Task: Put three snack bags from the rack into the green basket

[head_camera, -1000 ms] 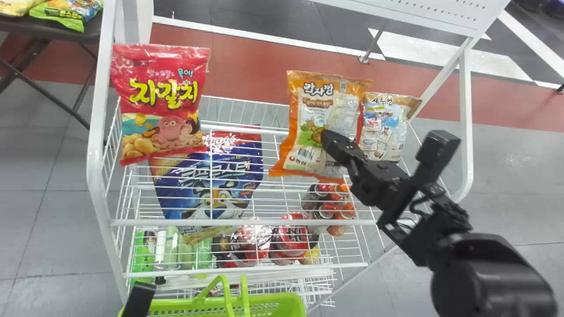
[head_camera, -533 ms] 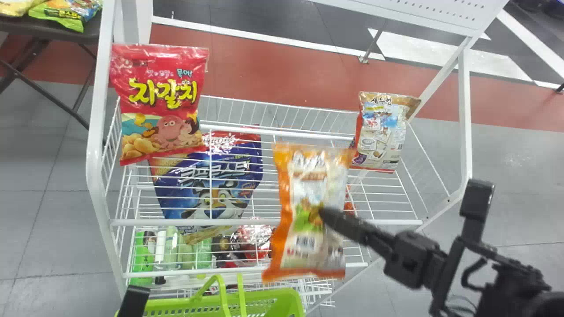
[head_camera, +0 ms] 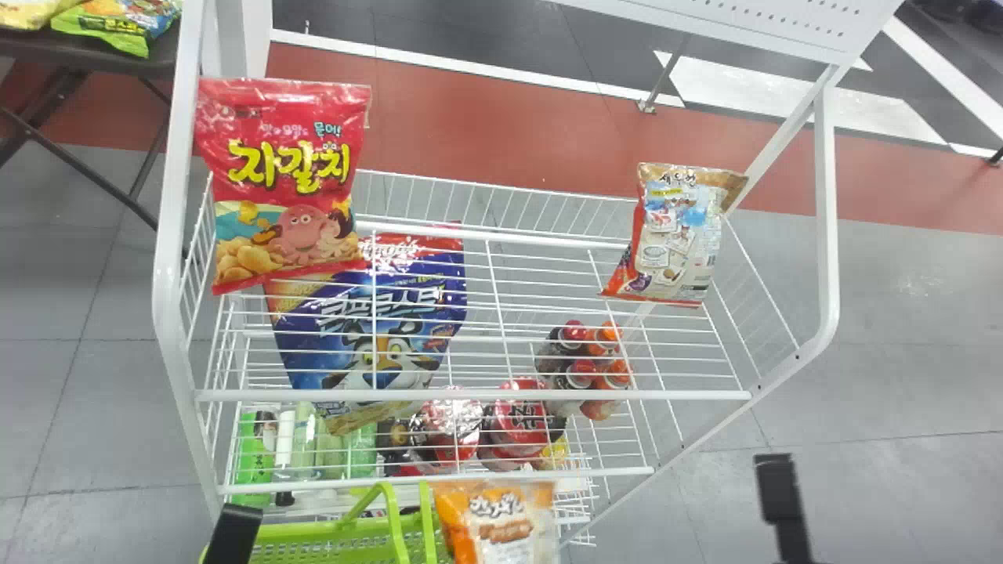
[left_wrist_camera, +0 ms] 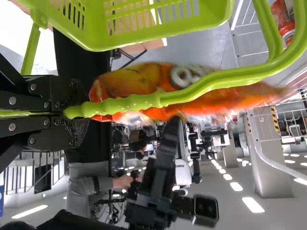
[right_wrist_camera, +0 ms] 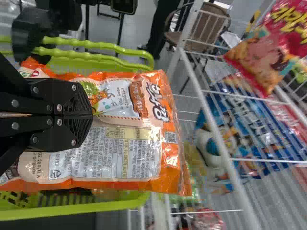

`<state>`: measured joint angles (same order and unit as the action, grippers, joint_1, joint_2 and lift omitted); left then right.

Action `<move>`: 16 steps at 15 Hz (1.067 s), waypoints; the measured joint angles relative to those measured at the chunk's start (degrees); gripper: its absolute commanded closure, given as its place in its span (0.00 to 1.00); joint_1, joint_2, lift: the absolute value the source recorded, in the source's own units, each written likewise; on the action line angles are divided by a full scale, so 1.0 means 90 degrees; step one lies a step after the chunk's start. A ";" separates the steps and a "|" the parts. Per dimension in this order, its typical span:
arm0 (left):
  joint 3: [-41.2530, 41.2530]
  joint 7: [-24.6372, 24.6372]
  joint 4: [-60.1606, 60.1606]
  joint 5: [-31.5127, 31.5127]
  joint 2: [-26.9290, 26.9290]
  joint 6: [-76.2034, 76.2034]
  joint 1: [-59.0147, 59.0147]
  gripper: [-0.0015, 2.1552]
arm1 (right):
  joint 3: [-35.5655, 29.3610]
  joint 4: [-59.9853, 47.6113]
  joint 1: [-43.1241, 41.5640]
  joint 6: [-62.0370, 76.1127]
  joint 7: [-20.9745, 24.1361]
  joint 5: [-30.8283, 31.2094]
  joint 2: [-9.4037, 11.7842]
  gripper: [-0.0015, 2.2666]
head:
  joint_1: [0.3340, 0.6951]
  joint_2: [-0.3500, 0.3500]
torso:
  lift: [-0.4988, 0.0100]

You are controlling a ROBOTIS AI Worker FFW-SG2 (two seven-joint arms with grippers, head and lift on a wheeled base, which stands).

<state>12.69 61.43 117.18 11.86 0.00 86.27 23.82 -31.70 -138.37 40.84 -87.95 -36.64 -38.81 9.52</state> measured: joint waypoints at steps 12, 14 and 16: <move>0.0043 -0.0030 0.0183 -0.0010 0.0000 0.0206 0.0000 0.73 | 0.2665 0.2482 -0.0290 0.4601 0.1187 0.2018 0.0446 0.99 | 1.00 0.00 | 0.98; 0.0045 -0.0037 0.0183 -0.0010 0.0000 0.0198 0.0000 0.73 | 0.2949 0.2490 -0.0264 0.4778 0.1166 0.2160 0.0561 0.97 | 1.00 0.00 | 0.98; 0.0043 -0.0029 0.0183 -0.0010 0.0000 0.0196 0.0002 0.73 | 0.3163 0.2492 -0.0252 0.4581 0.1051 0.2177 0.0614 0.71 | 1.00 0.00 | 0.98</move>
<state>13.08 61.17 118.83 11.78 0.00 88.03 23.83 -3.23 -115.95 38.57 -46.72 -27.17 -19.22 15.05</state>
